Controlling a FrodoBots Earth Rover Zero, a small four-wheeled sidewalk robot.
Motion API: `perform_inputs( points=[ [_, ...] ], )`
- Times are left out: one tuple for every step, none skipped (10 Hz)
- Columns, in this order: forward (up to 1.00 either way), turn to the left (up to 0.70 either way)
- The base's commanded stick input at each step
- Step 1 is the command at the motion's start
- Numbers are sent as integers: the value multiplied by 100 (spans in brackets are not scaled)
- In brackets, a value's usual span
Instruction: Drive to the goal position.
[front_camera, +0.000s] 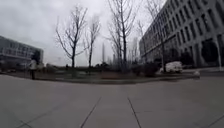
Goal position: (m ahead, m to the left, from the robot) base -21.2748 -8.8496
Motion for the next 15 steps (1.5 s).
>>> perform_inputs(
  points=[
    [45, -27],
    [45, -27],
    [45, -27],
    [45, -27],
    [45, -27],
    [45, -27],
    [45, -27],
    [45, -27],
    [45, -27],
    [45, -27],
    [45, -27],
    [45, -27],
    [45, -27],
    [45, -27],
    [45, -27]
  ],
)
